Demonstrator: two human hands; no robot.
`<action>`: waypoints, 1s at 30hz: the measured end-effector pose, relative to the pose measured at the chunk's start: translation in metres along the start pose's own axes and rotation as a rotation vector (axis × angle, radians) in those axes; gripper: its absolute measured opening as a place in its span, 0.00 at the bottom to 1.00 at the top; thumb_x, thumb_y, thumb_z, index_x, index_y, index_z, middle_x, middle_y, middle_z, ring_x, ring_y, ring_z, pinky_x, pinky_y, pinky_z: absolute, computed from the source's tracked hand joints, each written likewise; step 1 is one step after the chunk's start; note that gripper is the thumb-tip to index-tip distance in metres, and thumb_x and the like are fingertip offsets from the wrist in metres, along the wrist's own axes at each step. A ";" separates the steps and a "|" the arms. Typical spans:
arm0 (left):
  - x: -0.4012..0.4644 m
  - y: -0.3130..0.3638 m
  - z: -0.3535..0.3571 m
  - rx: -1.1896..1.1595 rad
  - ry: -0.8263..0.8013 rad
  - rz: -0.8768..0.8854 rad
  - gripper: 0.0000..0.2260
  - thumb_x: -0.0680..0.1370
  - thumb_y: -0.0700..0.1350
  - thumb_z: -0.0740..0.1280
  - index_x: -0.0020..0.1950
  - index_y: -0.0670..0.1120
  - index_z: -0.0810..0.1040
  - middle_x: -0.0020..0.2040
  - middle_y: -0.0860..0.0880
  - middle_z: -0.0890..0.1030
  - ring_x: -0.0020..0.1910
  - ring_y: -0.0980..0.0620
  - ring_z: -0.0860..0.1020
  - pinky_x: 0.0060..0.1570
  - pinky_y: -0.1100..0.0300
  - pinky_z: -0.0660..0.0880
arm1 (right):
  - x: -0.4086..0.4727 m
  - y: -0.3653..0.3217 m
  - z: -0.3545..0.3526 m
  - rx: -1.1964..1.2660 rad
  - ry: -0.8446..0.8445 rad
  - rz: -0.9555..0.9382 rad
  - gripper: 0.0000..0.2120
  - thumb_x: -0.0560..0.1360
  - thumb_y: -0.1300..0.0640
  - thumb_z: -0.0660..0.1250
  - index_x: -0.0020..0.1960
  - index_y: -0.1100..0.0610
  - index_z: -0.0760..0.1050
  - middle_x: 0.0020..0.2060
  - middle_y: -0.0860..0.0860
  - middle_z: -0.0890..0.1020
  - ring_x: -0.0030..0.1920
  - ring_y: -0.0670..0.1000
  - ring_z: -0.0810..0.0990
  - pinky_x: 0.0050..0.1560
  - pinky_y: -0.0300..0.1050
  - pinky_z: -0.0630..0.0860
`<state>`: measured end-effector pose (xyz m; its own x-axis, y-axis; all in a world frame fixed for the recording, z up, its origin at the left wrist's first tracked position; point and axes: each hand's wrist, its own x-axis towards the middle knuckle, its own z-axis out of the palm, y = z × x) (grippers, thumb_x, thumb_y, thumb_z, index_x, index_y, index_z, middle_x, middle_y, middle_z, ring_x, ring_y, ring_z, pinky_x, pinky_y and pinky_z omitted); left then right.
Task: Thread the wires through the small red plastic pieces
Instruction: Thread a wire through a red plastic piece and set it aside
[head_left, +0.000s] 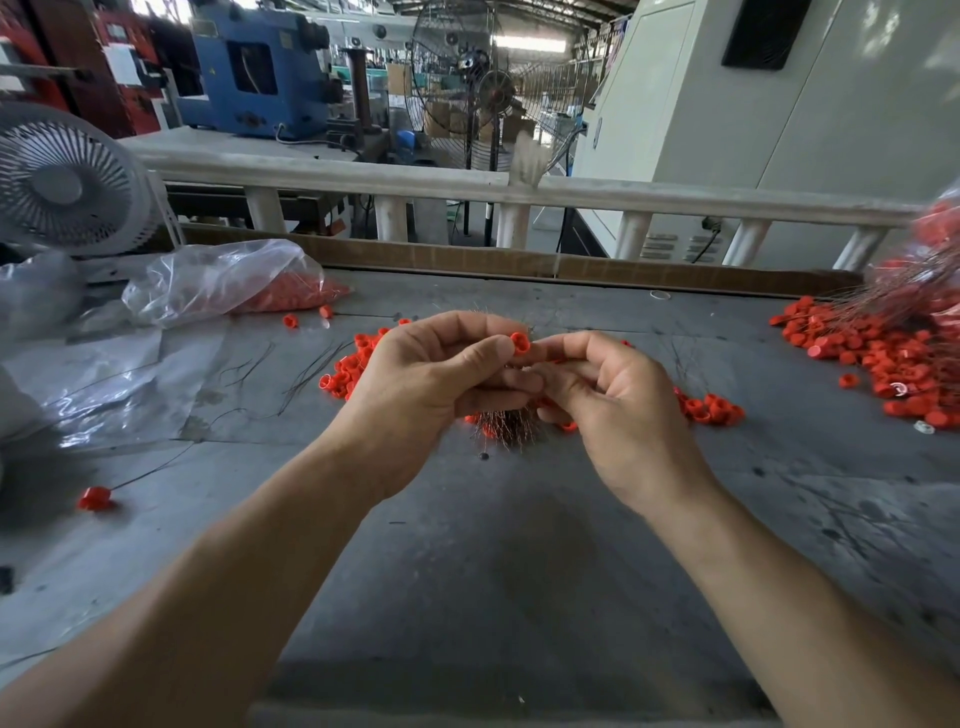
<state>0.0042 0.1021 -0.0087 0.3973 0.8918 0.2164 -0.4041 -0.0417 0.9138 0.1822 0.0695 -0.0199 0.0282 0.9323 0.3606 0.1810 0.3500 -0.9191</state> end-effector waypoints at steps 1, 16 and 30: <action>0.000 0.000 0.000 -0.005 -0.007 -0.001 0.12 0.75 0.41 0.71 0.56 0.38 0.81 0.52 0.37 0.85 0.47 0.46 0.86 0.46 0.57 0.83 | 0.001 0.001 0.000 -0.007 -0.008 0.011 0.11 0.74 0.47 0.74 0.54 0.49 0.81 0.45 0.46 0.88 0.49 0.45 0.86 0.47 0.39 0.81; -0.001 0.000 0.003 -0.017 0.067 0.011 0.12 0.77 0.39 0.70 0.58 0.34 0.79 0.53 0.35 0.85 0.52 0.41 0.85 0.47 0.58 0.83 | 0.011 0.016 -0.038 -0.883 0.003 0.188 0.06 0.72 0.51 0.77 0.39 0.43 0.82 0.33 0.40 0.83 0.36 0.39 0.80 0.38 0.39 0.73; 0.000 0.000 0.002 -0.008 0.053 0.016 0.11 0.77 0.40 0.70 0.57 0.36 0.80 0.53 0.36 0.85 0.52 0.41 0.86 0.47 0.57 0.83 | 0.014 0.015 -0.035 -0.647 0.098 0.071 0.05 0.77 0.55 0.73 0.43 0.49 0.81 0.33 0.44 0.82 0.35 0.42 0.79 0.38 0.40 0.72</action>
<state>0.0055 0.1008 -0.0079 0.3465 0.9138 0.2118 -0.4168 -0.0523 0.9075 0.2196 0.0849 -0.0225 0.1463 0.9277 0.3435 0.7293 0.1334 -0.6711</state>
